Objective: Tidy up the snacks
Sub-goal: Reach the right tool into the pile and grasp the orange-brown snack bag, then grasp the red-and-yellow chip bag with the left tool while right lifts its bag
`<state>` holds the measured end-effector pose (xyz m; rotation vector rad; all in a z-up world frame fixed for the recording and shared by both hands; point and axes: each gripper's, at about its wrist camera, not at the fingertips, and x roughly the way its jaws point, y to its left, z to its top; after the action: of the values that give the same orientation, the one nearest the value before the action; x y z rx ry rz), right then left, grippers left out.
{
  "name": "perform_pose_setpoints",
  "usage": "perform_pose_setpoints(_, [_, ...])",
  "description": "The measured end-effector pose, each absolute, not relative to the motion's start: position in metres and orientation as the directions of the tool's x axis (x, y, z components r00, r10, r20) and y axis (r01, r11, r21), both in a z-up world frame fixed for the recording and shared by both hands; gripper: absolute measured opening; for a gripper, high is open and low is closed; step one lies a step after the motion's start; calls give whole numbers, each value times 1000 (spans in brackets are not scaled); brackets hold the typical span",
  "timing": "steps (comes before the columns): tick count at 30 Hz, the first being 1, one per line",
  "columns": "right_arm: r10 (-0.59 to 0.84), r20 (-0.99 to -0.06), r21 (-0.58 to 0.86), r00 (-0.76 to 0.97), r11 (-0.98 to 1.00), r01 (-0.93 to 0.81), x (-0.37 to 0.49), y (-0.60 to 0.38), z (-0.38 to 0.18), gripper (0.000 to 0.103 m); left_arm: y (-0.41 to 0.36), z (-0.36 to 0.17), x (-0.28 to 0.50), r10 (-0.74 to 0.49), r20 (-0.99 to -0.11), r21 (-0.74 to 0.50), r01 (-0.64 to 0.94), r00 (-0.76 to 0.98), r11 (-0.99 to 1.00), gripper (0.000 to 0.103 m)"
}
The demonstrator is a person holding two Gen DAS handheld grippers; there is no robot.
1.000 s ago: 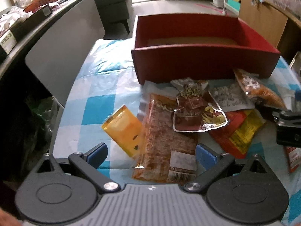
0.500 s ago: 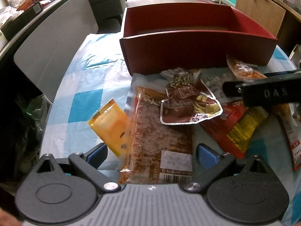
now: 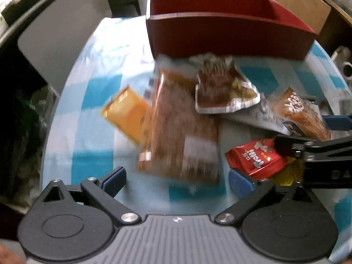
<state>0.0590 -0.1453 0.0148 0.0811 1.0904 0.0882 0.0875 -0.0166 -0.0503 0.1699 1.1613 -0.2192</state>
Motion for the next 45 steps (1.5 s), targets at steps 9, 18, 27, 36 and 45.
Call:
perform_pose_setpoints(9, [108, -894, 141, 436, 989, 44, 34, -152, 10, 102, 7, -48, 84, -82, -926, -8, 198, 368, 980, 94])
perform_pose_setpoints(18, [139, -856, 149, 498, 989, -21, 24, -154, -1, 103, 32, -46, 104, -166, -922, -135, 112, 348, 984, 94])
perform_pose_setpoints(27, [112, -867, 150, 486, 988, 41, 32, -162, 11, 98, 10, -36, 84, -157, -918, -105, 161, 364, 981, 94])
perform_pose_setpoints(36, [34, -841, 176, 539, 961, 214, -44, -168, 29, 102, 6, -20, 71, -184, -903, -124, 176, 389, 977, 94])
perform_pose_setpoints(45, [26, -877, 140, 480, 969, 205, -25, -146, 4, 78, 6, -8, 60, -215, -882, -122, 238, 419, 964, 94])
